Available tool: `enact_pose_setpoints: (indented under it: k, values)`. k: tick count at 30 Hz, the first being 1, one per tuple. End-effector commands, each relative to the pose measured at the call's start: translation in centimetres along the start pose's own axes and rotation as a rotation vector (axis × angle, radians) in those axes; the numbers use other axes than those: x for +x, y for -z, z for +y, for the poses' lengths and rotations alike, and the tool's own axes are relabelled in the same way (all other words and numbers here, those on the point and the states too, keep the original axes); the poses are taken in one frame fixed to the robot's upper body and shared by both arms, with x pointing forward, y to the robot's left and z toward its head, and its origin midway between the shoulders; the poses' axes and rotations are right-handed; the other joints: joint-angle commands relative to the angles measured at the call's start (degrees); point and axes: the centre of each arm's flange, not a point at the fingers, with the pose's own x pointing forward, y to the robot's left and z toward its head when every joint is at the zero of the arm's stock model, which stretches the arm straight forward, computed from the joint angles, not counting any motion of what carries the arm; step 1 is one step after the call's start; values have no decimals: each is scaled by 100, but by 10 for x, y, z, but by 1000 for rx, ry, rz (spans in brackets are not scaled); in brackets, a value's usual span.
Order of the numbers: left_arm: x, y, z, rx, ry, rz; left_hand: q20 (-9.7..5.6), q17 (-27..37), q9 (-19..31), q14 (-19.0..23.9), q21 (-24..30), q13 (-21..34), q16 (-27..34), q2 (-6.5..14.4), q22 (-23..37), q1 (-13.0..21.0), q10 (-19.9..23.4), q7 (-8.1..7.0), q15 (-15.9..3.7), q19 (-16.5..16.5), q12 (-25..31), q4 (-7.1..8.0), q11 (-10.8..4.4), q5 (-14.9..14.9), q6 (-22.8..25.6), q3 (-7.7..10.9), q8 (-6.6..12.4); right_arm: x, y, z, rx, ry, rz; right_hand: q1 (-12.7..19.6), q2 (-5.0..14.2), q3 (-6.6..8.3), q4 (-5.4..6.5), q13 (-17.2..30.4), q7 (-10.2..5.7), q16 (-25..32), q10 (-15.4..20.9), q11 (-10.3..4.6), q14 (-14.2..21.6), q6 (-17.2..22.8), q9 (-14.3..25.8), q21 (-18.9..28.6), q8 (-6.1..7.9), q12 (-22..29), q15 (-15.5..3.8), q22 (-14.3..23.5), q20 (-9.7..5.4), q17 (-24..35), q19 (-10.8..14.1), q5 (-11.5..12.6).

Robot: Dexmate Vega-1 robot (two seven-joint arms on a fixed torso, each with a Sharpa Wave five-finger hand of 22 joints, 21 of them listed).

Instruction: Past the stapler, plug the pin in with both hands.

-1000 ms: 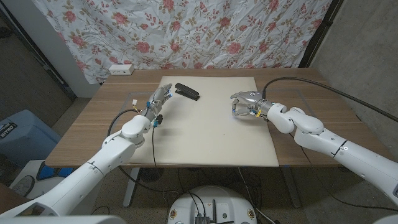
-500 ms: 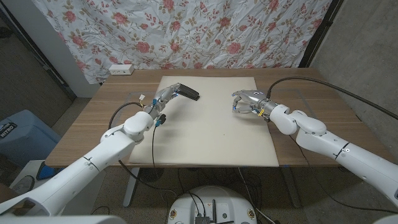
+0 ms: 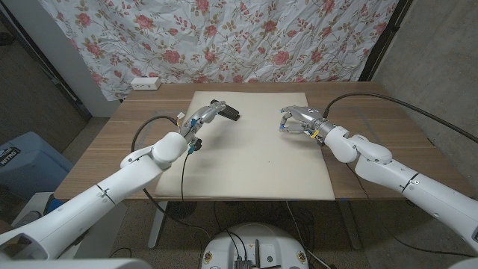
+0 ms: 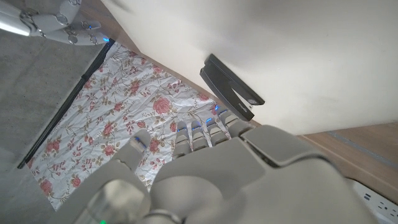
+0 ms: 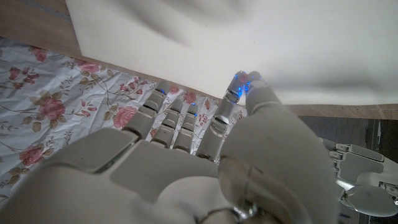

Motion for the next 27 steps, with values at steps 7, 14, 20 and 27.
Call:
enact_pose_setpoints:
  k: [7,14,20,27]
  values:
    - [8,-27,-27,245,71,-106,-681,15,20,-60,-7,15,1,459,20,-26,35,-71,-329,-97,-7,40,-71,42,-11,13,-12,1,2,0,71,53,34,37,19,-29,12,13,12,29,79,1,44,35,-18,-8,-5,-4,-119,23,2,6,-14,37]
    - [11,-32,-39,334,93,-123,-697,41,23,-14,-1,14,43,451,28,-124,120,-95,-334,-182,20,183,-110,28,49,-65,11,2,4,0,121,65,53,40,22,-39,12,12,23,29,109,3,42,30,-41,-16,-22,-4,-112,23,24,7,-28,42]
    - [15,-36,-51,399,152,-153,-736,53,23,-57,-7,14,37,455,34,-177,108,-104,-365,-278,9,291,-118,23,-7,-130,-14,2,6,0,134,79,57,40,23,-48,13,12,36,28,120,3,37,31,-67,-21,-38,-10,-107,23,44,7,-37,46]
    - [15,-35,-60,491,164,-148,-733,56,22,-78,0,14,36,505,36,-179,102,-71,-357,-317,5,339,-101,27,10,-144,-6,0,10,1,183,101,61,41,24,-60,12,11,61,30,153,4,43,74,-99,-23,-42,-11,-99,23,55,7,-37,51]
